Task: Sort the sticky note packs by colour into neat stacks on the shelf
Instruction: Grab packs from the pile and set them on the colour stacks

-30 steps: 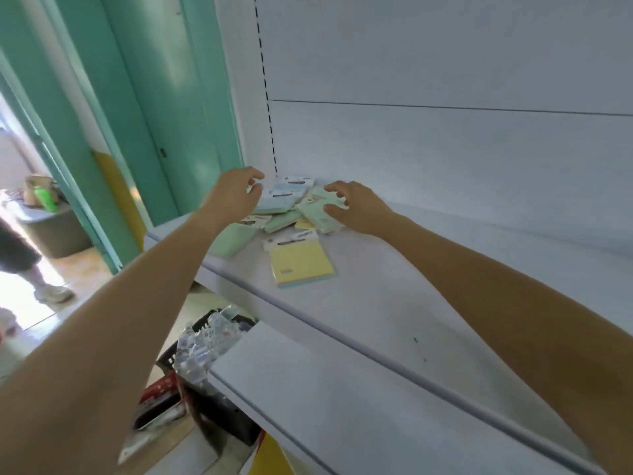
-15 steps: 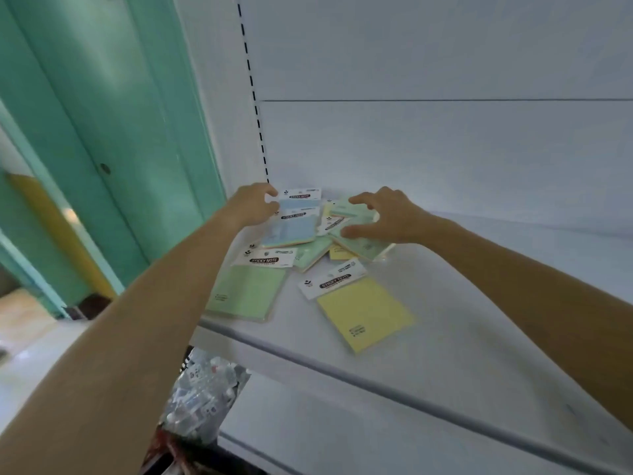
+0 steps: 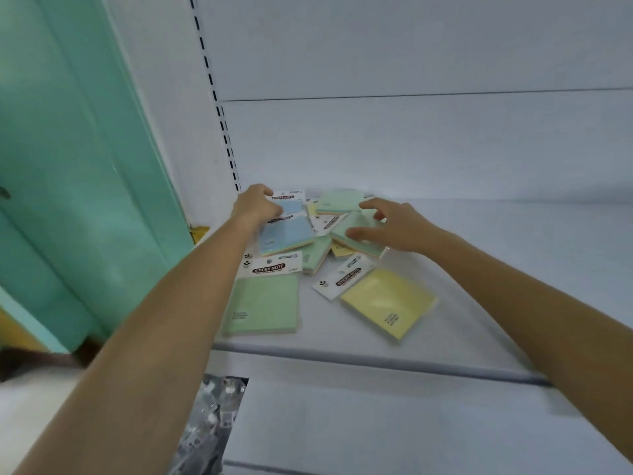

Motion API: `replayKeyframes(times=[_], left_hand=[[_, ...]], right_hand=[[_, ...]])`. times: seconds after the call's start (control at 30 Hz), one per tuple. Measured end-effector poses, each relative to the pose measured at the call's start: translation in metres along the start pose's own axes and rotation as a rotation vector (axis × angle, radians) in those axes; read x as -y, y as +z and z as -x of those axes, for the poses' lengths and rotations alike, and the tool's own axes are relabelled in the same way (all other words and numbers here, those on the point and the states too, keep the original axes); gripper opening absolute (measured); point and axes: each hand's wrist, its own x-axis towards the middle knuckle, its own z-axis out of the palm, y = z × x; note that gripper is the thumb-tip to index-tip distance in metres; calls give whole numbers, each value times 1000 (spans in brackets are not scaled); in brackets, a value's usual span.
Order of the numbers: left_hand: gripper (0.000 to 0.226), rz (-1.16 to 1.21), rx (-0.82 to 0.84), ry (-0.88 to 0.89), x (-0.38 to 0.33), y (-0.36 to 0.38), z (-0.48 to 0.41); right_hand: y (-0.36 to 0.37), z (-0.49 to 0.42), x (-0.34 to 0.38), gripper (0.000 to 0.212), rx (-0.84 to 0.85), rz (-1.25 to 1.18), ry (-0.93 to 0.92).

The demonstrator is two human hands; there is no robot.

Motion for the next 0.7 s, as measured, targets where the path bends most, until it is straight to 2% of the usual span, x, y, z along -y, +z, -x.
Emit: replayKeyframes(times=[0.13,0.33,0.53,0.7], left_hand=[[51,250,-45,-15,-5,-5,-2],[51,443,-95,51,-10,-15,-3],[53,614,-245,208,-28,-20,10],[51,745,-152,246,-61,-7,28]], right_hand=[[-1,8,1,68,-36,-58,8],[-10,11,1,36,-88,-358,54],[-20,19,-13,47,-219,-561,108],[-29,36,-42,48,-322,-729,162]])
